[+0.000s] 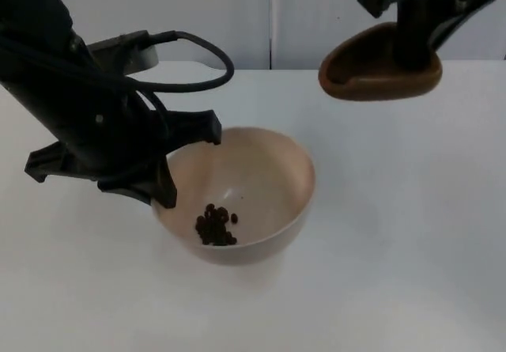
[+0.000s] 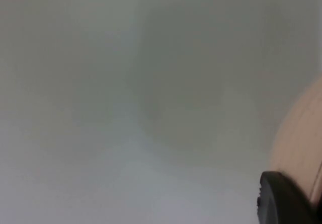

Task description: Pick up the bowl with the left hand and pour the coffee beans from the cup into the bowl with the right hand.

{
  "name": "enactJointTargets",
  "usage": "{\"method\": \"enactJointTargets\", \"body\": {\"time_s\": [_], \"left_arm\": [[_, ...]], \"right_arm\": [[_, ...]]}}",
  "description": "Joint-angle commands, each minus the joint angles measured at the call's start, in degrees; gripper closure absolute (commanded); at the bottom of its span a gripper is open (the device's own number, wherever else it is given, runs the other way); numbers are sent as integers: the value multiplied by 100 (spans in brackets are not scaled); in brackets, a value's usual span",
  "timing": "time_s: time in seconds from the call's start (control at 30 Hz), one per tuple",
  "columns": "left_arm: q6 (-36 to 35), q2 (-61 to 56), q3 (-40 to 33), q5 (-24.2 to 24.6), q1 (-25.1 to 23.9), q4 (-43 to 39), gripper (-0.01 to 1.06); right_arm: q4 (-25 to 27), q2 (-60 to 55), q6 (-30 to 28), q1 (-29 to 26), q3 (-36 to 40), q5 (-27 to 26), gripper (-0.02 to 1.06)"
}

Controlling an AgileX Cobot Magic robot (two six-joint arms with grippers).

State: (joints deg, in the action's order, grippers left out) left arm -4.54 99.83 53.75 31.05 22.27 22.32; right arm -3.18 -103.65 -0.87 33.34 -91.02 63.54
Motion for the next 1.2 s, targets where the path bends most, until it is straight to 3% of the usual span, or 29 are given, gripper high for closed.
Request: {"method": "enactJointTargets", "body": {"time_s": [0.0, 0.23, 0.4, 0.63, 0.97, 1.17], "left_arm": [[-33, -35, 29, -103, 34, -92, 105], [-31, 8, 18, -263, 34, -140, 105], [-31, 98, 18, -365, 34, -245, 105], [-150, 493, 18, -497, 34, -407, 105], [-361, 705, 18, -781, 34, -638, 105], [-395, 705, 18, -781, 34, -703, 105]], "right_arm": [[28, 62, 39, -33, 236, -325, 105], [75, 62, 287, -114, 1351, -1346, 105], [350, 62, 175, -366, 1743, -1632, 105], [318, 62, 187, -710, 2302, -2139, 105], [-381, 62, 1109, -754, 3206, -3331, 105], [-554, 62, 1238, -764, 3356, -3514, 105]]}}
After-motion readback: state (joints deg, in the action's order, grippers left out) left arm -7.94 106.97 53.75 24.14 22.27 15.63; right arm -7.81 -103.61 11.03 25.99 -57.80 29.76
